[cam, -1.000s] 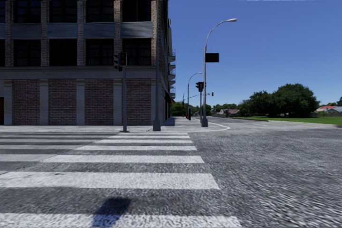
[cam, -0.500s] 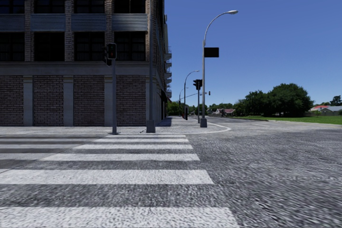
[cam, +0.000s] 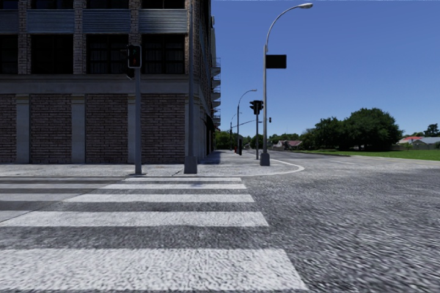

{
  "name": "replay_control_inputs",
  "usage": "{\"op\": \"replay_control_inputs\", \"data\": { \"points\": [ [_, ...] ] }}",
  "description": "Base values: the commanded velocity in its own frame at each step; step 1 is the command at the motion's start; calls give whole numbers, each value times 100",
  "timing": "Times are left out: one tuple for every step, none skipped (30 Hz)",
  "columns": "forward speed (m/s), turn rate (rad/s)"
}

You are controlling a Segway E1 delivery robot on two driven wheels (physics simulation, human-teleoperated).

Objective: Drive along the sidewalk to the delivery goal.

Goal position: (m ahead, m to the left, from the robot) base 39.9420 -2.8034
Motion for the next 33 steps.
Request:
{"op": "replay_control_inputs", "data": {
  "points": [
    [155, 0],
    [155, 0],
    [155, 0],
    [155, 0],
    [155, 0],
    [155, 0],
    [158, 0],
    [158, 0],
    [200, 0],
    [200, 0],
    [200, 0],
    [200, 0],
    [200, 0],
    [200, 0],
    [200, 0],
    [200, 0],
    [200, 0],
    [200, 0],
    [200, 0],
    [200, 0],
    [200, 0],
    [200, 0],
    [200, 0],
    [200, 0],
    [200, 0],
    [200, 0],
    [200, 0],
    [200, 0],
    [200, 0],
    [200, 0],
    [200, 0],
    [200, 0],
    [200, 0]
  ]
}}
